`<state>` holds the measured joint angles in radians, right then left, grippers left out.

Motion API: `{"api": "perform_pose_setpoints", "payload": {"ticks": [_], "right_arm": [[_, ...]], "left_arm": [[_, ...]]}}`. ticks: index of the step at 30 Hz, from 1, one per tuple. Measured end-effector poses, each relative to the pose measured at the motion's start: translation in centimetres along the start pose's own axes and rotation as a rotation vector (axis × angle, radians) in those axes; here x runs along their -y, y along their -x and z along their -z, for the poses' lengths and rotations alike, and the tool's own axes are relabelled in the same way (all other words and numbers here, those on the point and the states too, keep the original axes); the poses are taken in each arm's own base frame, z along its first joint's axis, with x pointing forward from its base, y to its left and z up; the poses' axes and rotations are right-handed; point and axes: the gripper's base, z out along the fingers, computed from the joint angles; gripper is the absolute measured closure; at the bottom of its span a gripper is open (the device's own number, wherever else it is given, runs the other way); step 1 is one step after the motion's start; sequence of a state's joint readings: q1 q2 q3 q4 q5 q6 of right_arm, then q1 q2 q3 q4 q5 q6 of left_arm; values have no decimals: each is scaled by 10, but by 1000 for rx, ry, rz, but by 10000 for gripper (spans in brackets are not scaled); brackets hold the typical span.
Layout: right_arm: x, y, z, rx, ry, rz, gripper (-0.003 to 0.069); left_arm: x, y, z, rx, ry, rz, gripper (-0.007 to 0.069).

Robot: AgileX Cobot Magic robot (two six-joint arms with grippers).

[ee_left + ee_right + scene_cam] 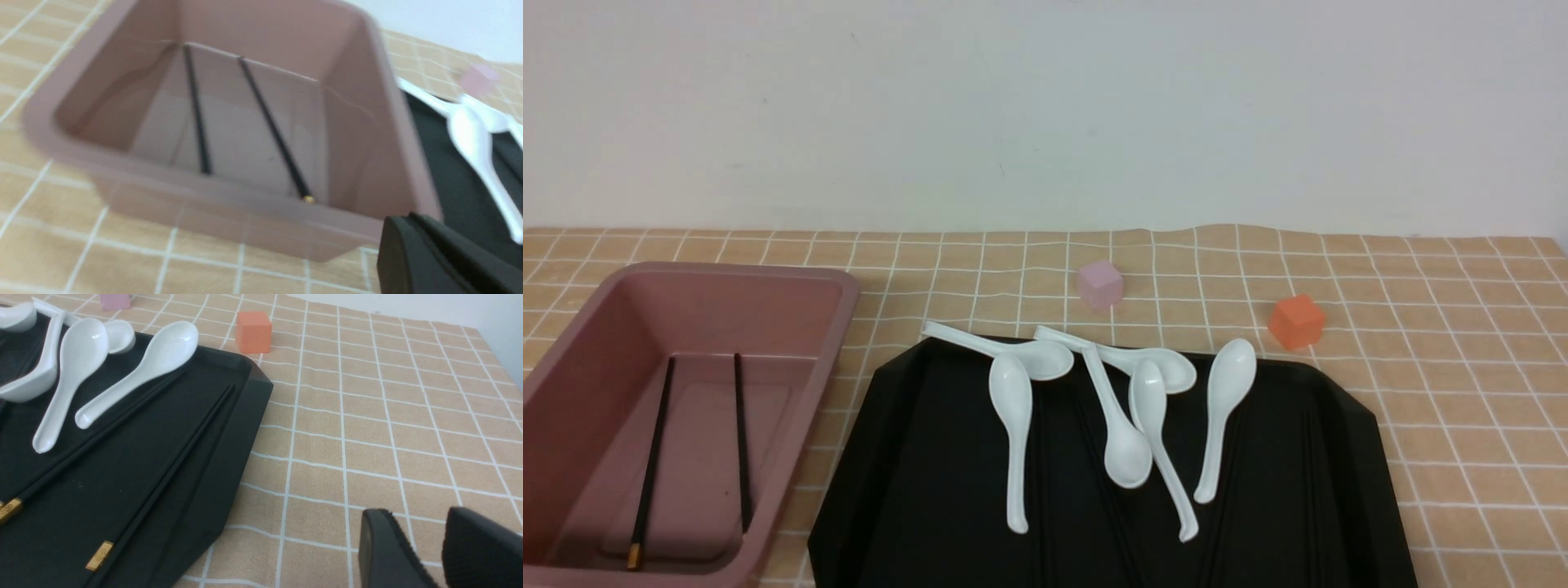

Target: On brown tablecloth take chopsticks from black tray and put them in box.

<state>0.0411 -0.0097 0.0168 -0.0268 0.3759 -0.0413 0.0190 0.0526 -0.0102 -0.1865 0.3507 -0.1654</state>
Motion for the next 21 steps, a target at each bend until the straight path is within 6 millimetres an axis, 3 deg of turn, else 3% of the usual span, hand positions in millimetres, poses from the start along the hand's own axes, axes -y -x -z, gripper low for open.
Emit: {"api": "perform_pose_setpoints", "payload": {"ticks": [9, 21], "right_arm": [[0, 0, 0, 0, 0, 0, 419], [0, 0, 0, 0, 0, 0, 419]], "left_arm": [[-7, -12, 0, -16, 6, 22, 634], [-6, -13, 0, -27, -15, 6, 624]]}}
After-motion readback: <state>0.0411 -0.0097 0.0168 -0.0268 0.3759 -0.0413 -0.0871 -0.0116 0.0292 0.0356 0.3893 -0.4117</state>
